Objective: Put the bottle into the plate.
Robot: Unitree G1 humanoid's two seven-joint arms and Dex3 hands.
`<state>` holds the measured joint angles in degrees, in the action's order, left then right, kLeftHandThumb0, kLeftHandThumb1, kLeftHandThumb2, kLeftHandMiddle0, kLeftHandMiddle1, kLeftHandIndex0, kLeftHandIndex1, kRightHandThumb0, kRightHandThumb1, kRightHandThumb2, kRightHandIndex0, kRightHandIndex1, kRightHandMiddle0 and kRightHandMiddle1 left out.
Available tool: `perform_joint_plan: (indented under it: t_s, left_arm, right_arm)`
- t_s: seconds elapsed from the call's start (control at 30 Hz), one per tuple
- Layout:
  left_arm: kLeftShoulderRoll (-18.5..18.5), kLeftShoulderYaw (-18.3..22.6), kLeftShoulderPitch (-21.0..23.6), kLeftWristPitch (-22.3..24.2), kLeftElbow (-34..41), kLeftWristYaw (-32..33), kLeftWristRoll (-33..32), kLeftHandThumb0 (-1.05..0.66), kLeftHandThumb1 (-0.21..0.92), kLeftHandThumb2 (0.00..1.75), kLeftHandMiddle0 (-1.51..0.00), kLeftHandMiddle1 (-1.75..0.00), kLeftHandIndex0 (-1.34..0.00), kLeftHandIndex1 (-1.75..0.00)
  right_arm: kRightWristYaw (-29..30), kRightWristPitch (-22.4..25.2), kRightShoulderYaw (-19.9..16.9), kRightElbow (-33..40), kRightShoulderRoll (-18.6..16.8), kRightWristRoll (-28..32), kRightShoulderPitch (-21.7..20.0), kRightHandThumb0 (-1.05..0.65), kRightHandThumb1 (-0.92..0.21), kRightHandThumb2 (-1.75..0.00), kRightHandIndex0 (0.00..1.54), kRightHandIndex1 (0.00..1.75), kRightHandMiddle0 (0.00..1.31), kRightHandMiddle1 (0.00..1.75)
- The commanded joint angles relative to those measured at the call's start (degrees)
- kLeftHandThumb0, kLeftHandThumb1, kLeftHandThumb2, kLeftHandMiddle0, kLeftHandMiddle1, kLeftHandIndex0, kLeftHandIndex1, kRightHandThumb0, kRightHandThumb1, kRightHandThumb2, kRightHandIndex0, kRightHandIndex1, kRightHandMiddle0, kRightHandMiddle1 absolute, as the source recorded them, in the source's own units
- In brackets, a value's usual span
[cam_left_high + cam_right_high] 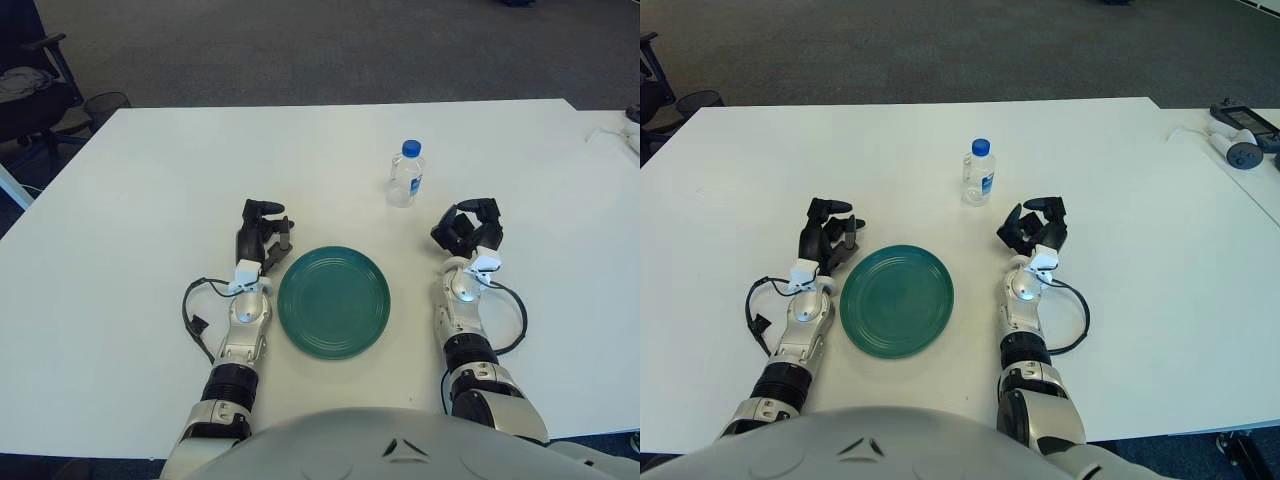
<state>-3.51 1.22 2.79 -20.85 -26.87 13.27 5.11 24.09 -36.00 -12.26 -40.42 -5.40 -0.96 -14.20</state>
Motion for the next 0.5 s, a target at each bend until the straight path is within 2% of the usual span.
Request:
perform_joint_plan:
  t_s: [0.0,0.03,0.13,0.17,0.23,0.27,0.33,0.43,0.47]
  left_arm:
    - [0.47,0.76,-3.73,2.33,-2.61,0.07,-0.14,-0.37,0.74,0.78,-0.63,-1.17,-0.3,-1.75]
    - [0.45,0.74,-3.67,2.3,-2.67,0.09,-0.11,-0.37,0.74,0.78,-0.63,-1.16,-0.3,-1.75]
    - [0.43,0.69,-3.64,2.1,-2.74,-0.02,-0.16,-0.37,0.74,0.78,-0.62,-1.16,-0.3,-1.75]
    - [0.41,0.69,-3.65,2.04,-2.75,-0.06,-0.19,-0.37,0.74,0.78,-0.62,-1.16,-0.3,-1.75]
    - [0.39,0.7,-3.65,1.92,-2.78,-0.07,-0.23,-0.37,0.74,0.77,-0.62,-1.16,-0.3,-1.75]
    - [0.38,0.71,-3.66,1.9,-2.79,-0.04,-0.23,-0.37,0.74,0.77,-0.62,-1.16,-0.3,-1.75]
    - [0.4,0.72,-3.67,1.84,-2.82,0.02,-0.2,-0.37,0.75,0.77,-0.62,-1.16,-0.3,-1.75]
    - [0.39,0.69,-3.63,1.68,-2.95,0.13,-0.1,-0.37,0.75,0.76,-0.62,-1.16,-0.3,-1.75]
    - [0.38,0.68,-3.62,1.65,-2.98,0.15,-0.08,-0.37,0.75,0.76,-0.63,-1.16,-0.29,-1.75]
  right_arm:
    - [-1.78,2.95,1.65,-1.16,0.8,-1.75,6.18,-0.05,-0.69,-0.83,0.4,1.65,0.21,1.74]
    - [-2.1,3.43,1.94,-0.64,0.85,-1.94,6.37,-0.03,-0.77,-0.7,0.36,1.62,0.18,1.75]
    - [-4.25,4.4,3.04,1.57,0.83,-1.87,7.39,-0.01,-0.87,-0.55,0.31,1.56,0.14,1.75]
    - [-5.01,4.46,3.28,1.99,0.89,-1.7,7.64,-0.07,-0.8,-0.6,0.26,1.52,0.11,1.68]
    - [-6.65,3.86,3.62,2.12,1.15,-1.22,7.95,-0.22,-0.56,-0.83,0.12,1.37,0.04,1.42]
    - [-7.47,3.35,3.89,2.01,1.3,-1.18,8.1,-0.24,-0.52,-0.86,0.1,1.34,0.03,1.37]
    - [-9.02,2.33,4.36,1.49,1.63,-1.15,8.28,-0.35,-0.45,-0.89,0.04,1.15,0.01,1.13]
    - [-11.11,0.98,4.83,0.56,2.28,-1.14,8.35,-0.46,-0.44,-0.83,0.01,0.86,0.0,0.83]
    - [-11.42,0.82,4.87,0.47,2.38,-1.12,8.35,-0.48,-0.44,-0.82,0.01,0.81,0.0,0.78]
